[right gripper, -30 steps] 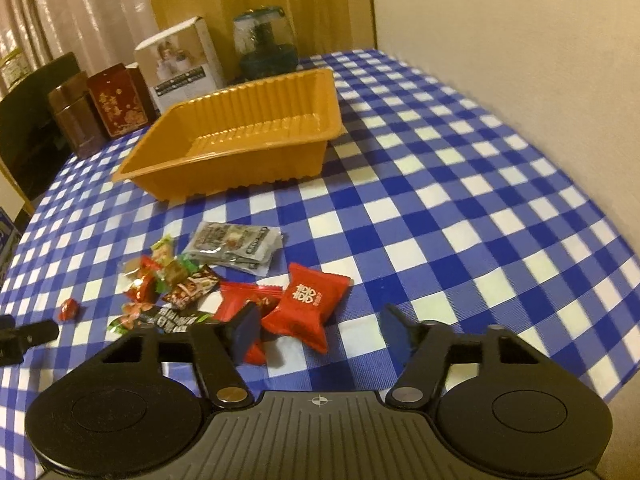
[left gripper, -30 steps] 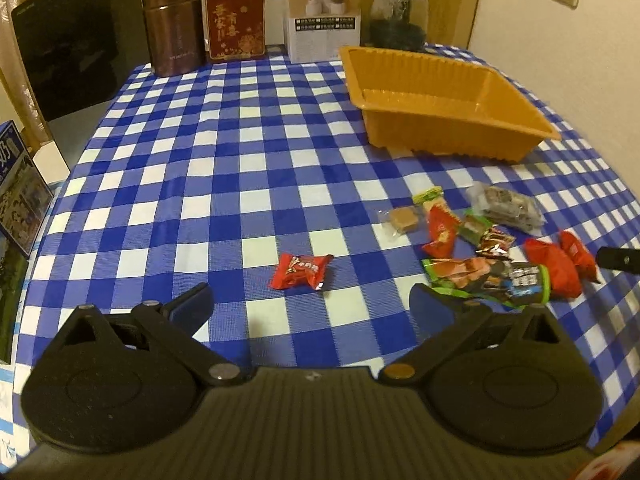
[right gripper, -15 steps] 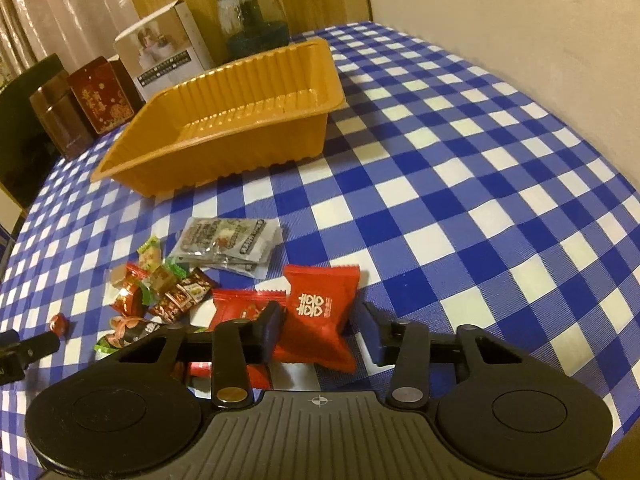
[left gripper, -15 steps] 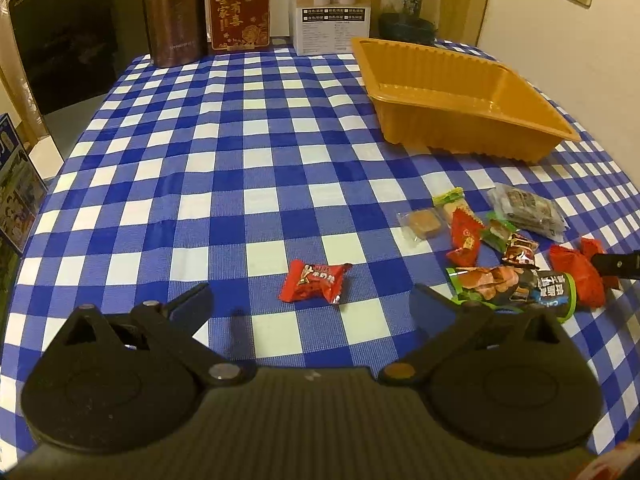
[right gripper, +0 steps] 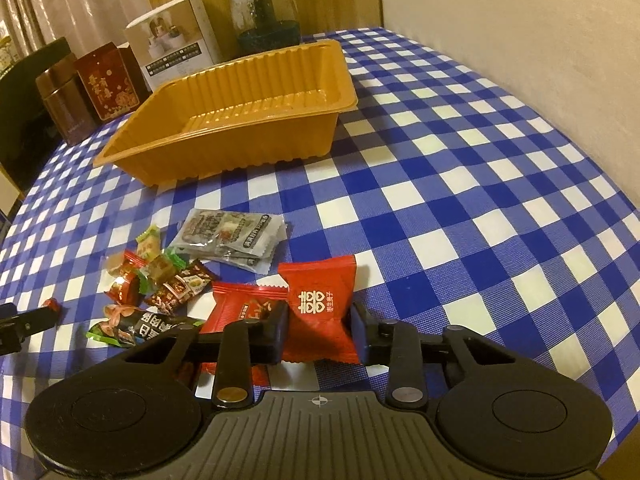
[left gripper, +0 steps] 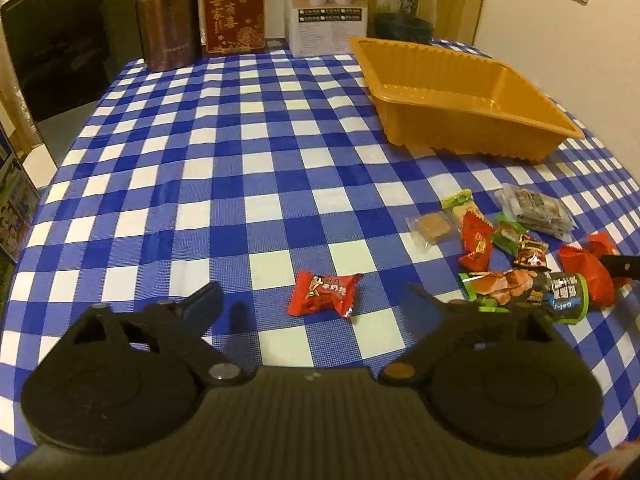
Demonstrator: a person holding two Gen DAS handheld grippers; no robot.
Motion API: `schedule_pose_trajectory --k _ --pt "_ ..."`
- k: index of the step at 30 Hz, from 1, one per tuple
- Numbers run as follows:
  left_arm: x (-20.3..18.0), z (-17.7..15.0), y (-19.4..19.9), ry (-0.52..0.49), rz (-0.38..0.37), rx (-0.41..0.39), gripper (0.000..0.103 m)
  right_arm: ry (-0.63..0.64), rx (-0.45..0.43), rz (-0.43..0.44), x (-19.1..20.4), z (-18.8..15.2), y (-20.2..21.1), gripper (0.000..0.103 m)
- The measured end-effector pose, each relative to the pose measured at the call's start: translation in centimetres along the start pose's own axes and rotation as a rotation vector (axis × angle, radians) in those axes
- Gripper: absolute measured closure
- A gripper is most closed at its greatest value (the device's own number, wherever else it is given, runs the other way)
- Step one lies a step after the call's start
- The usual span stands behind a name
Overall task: Organize snacks
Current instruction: 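Grasp the red pillow packet with the right tool while the left tool grasps a small red candy, then carry both snacks to the orange tray and lower them inside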
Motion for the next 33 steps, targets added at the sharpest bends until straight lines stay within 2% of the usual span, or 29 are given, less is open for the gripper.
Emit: schedule_pose_trajectory --k 2,7,8,10,13,17,19,33 --pt "-0.1 -0.1 -0.4 -0.009 -0.011 0.007 0.019 -0.005 0.0 -0.003 -0.2 0.0 0.0 0.07" --pt "-0.1 -0.4 -1.0 -0.021 -0.031 0.022 0.043 -0.011 -0.003 -0.011 -0.5 0.1 0.1 0.07" --pt "-0.1 -0.3 -1.0 -0.028 -0.029 0.018 0.045 -0.011 -0.004 -0.012 -0.5 0.2 0.0 0.07" --pt "0.0 -0.2 -1.0 -0.032 -0.032 0.017 0.059 -0.012 -0.006 -0.011 -0.4 0.3 0.0 0.07" --pt "-0.1 0.0 -1.1 -0.037 -0.037 0.02 0.072 -0.012 -0.004 -0.007 -0.3 0.2 -0.1 0.07" --pt "-0.4 0.1 -1.1 -0.06 -0.037 0.017 0.074 -0.011 -0.006 -0.006 -0.2 0.2 0.0 0.07" --pt "-0.5 0.1 -0.9 -0.067 -0.037 0.01 0.082 -0.011 -0.011 -0.008 -0.2 0.3 0.0 0.07" --pt "-2.2 1.0 0.9 -0.065 -0.057 0.003 0.084 -0.008 -0.041 0.002 -0.1 0.9 0.7 0.071"
Point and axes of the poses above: each gripper's, at about its wrist camera, not at the fingertips, and y roughly against the way its jaws point, x to its left, z to its top, the point moved 7 cm from there along -y, roughly the way its jaws point, and after that the axes turned 11 degrees about -x, right-handed, at the moved point
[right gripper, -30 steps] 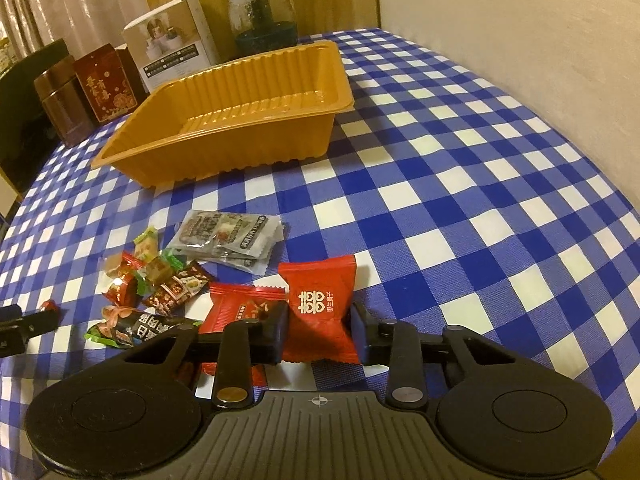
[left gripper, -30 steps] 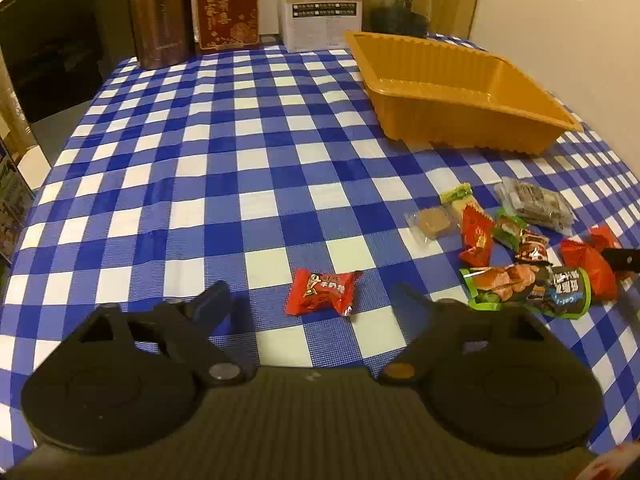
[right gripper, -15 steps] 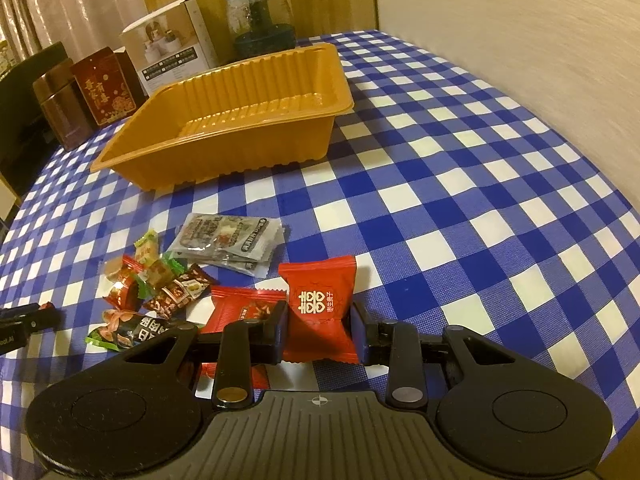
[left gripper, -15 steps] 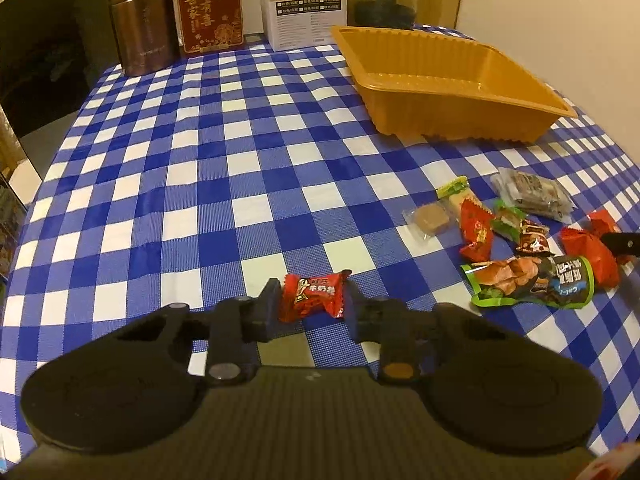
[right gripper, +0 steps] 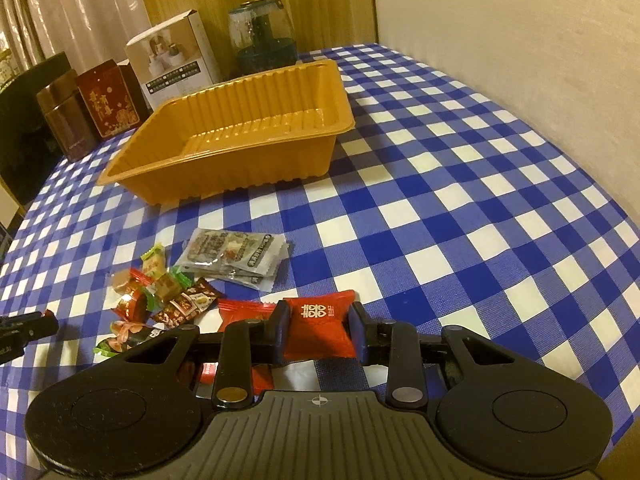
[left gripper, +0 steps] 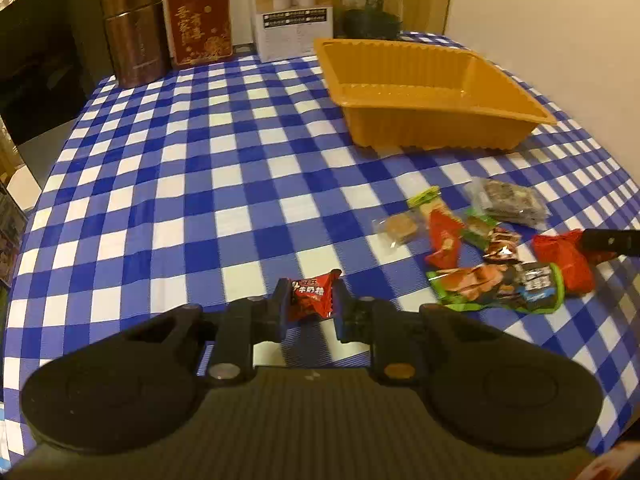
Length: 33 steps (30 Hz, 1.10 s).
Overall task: Organize snacks
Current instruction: 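Carry both snacks to the orange tray and lower them inside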
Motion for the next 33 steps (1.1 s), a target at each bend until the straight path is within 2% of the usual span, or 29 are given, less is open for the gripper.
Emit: schedule_pose_trajectory --k 5,10,17,24,33 --pt "-1.0 0.8 0.6 -0.007 -0.015 -0.016 0.084 0.046 0.028 0.002 0.3 -0.5 -0.2 0.071" --pt "-1.8 1.2 0.7 0.0 -0.033 -0.022 0.084 0.03 0.066 0.007 -0.2 -1.2 -1.0 0.071" --pt "-2.6 2.4 1.1 0.003 -0.052 -0.038 0.084 0.032 0.054 0.002 0.0 -1.0 -1.3 0.074" --pt "-4.0 4.7 1.6 0.011 -0.075 -0.07 0.084 0.026 -0.011 -0.003 0.1 0.3 0.1 0.076" --pt "-6.6 9.1 1.2 0.042 -0.124 -0.133 0.084 -0.003 -0.117 0.033 0.3 4.1 1.6 0.076"
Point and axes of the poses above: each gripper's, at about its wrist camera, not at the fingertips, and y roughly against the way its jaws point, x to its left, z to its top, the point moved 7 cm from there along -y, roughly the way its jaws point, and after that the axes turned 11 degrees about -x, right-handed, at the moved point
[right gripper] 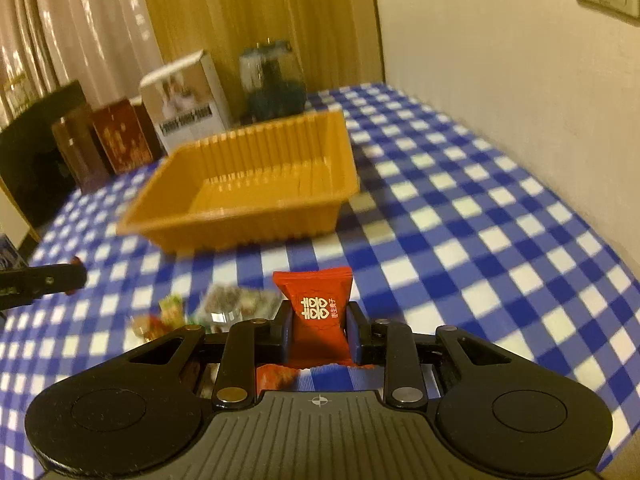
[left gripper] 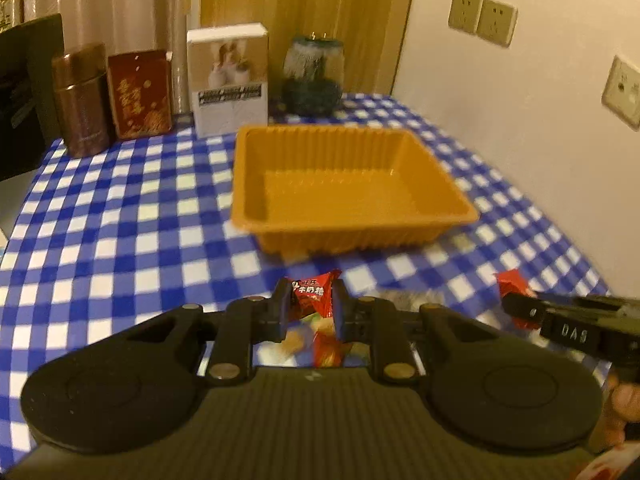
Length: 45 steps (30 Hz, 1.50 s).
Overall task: Organize snacks
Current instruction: 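Carry both snacks to the orange tray and lower them inside, then open both tools to drop the snacks into the tray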
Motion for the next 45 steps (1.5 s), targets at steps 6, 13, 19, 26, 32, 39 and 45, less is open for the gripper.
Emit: schedule_pose_trajectory --k 6,13,19,26,32,39,45 --pt "-1.6 3.4 -2.2 0.039 -0.026 -0.06 0.084 0.009 -0.065 0.038 0.8 3.5 -1.5 0.076" --pt "-1.9 6.0 -5.6 0.092 -0.033 -0.099 0.084 -0.014 -0.108 0.067 0.7 6.5 -4.7 0.076" --pt "-1.1 7.2 -8.9 0.115 -0.025 -0.109 0.084 0.004 -0.128 0.09 1.1 8.6 -8.1 0.076" --pt "-0.3 6.5 -12.7 0.125 -0.011 -0.077 0.084 -0.015 -0.091 0.087 0.1 9.0 -11.9 0.076" --pt "0.0 6.9 -14.3 0.134 0.002 -0.089 0.066 -0.021 -0.077 0.091 0.0 8.9 -13.1 0.076" --pt "1.1 6.5 -14.1 0.146 0.032 -0.071 0.059 -0.029 -0.054 0.095 -0.2 8.2 -13.7 0.076" --pt "1.7 6.3 -13.6 0.147 0.044 -0.064 0.059 -0.047 -0.065 0.102 0.0 8.5 -13.6 0.076"
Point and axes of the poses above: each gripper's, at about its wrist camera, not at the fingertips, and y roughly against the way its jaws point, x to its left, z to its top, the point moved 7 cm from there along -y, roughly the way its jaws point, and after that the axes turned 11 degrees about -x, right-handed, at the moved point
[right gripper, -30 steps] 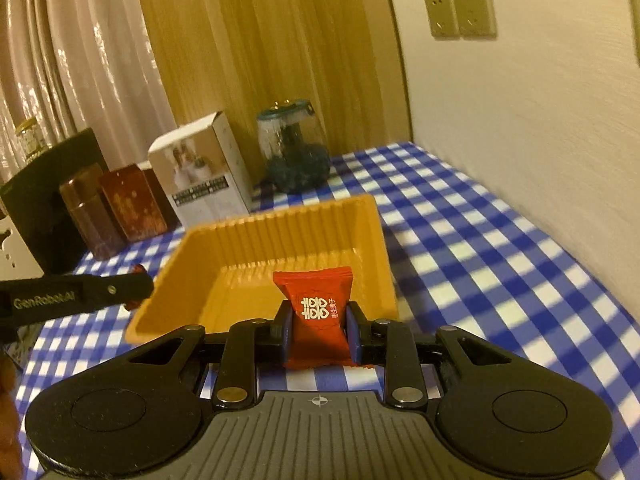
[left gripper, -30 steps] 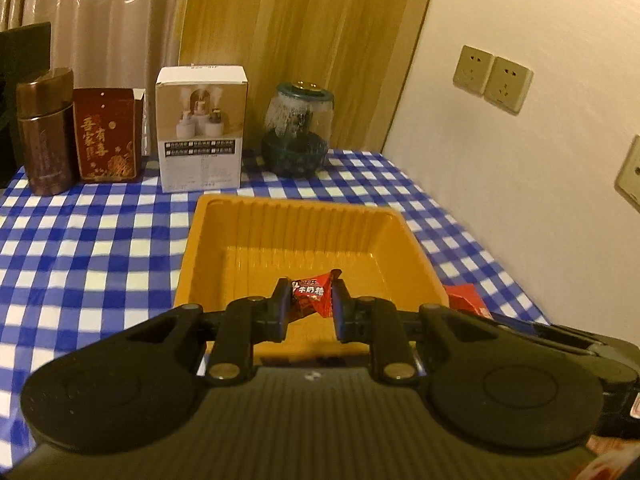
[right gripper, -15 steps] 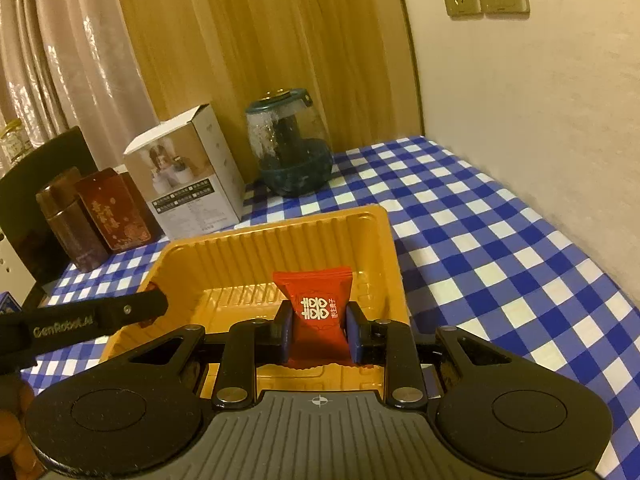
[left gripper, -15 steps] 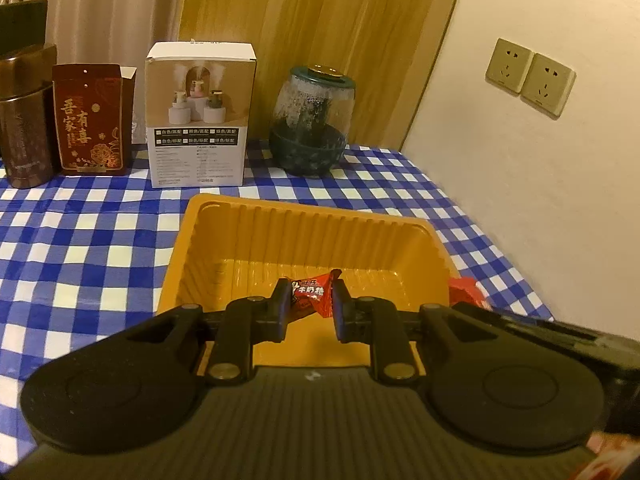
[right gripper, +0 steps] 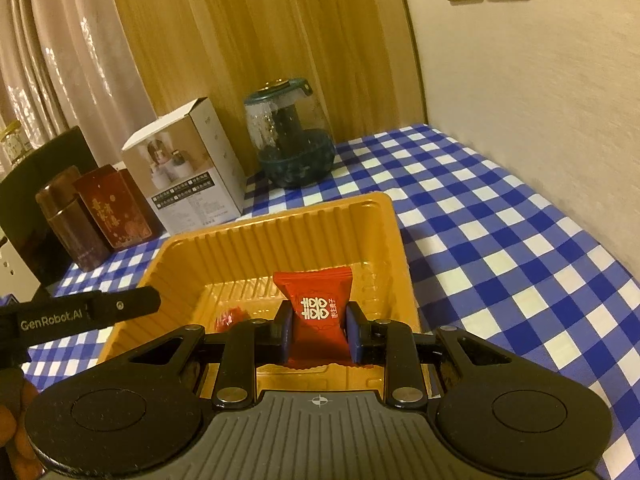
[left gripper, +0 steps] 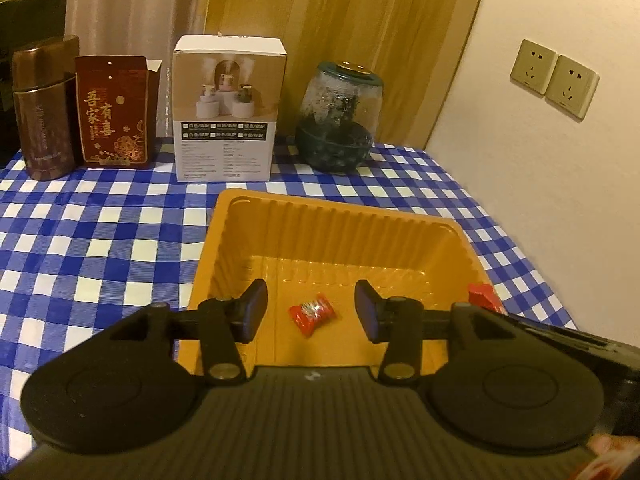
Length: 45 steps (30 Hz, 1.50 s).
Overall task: Organize snacks
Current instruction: 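Open both tools to drop the snacks into the tray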
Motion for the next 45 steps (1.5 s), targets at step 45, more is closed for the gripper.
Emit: schedule_pose_trajectory --k 45 --pt "-0.9 -3.0 11.9 -0.013 0.003 -0.012 0.038 0.007 -0.08 -0.045 1.5 -0.9 10.6 0.037"
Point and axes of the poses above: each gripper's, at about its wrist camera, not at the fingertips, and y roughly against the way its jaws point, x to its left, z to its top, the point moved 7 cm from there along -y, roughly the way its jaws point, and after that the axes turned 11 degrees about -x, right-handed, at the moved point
